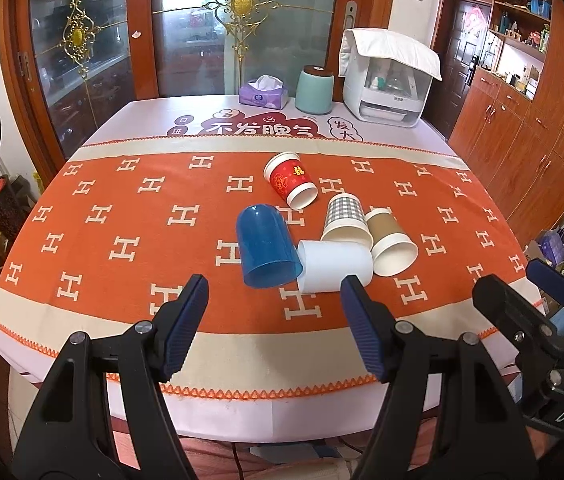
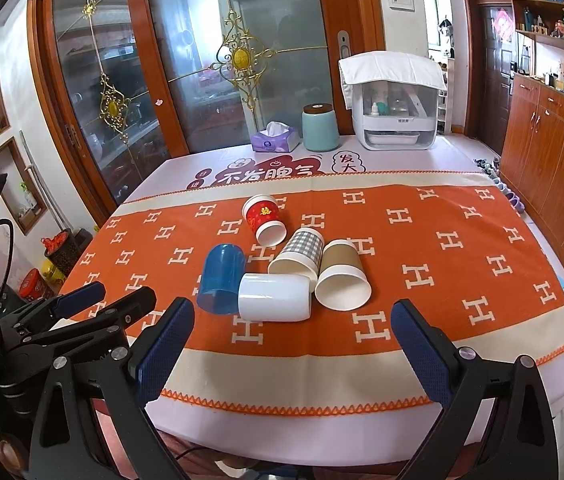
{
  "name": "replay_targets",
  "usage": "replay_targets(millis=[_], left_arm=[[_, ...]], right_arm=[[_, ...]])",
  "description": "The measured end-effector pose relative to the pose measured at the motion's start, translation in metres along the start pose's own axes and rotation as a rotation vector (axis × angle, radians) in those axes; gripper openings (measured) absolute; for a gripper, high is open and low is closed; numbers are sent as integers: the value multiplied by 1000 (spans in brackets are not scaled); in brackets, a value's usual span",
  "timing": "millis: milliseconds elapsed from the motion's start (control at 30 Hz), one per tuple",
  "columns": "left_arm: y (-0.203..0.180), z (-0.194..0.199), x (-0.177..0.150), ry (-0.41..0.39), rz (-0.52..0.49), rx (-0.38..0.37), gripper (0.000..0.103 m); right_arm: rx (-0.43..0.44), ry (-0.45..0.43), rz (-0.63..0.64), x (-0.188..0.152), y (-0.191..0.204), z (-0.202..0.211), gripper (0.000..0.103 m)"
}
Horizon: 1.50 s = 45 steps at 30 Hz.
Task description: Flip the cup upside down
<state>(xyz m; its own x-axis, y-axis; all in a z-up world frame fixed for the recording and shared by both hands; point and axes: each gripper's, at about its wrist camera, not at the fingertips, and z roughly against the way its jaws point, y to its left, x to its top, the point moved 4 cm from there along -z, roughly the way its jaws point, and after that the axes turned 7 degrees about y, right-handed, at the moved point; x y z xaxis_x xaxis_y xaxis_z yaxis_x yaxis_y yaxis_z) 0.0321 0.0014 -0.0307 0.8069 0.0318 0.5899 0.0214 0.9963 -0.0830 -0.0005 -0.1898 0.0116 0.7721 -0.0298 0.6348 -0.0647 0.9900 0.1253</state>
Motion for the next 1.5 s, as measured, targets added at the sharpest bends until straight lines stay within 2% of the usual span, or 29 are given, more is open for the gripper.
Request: replay_targets(millis=[1333,1367,1500], left_arm=[[-2,-4,-4,13,-3,3,66],[-1,-4,-4,14,-1,3,66],[0,-7,-3,21,2,11,66]], right_arm=[[3,8,-6,1,-1,-1,100],[4,8,-6,-10,3,-10,100],[4,9,-6,-10,3,-10,100]])
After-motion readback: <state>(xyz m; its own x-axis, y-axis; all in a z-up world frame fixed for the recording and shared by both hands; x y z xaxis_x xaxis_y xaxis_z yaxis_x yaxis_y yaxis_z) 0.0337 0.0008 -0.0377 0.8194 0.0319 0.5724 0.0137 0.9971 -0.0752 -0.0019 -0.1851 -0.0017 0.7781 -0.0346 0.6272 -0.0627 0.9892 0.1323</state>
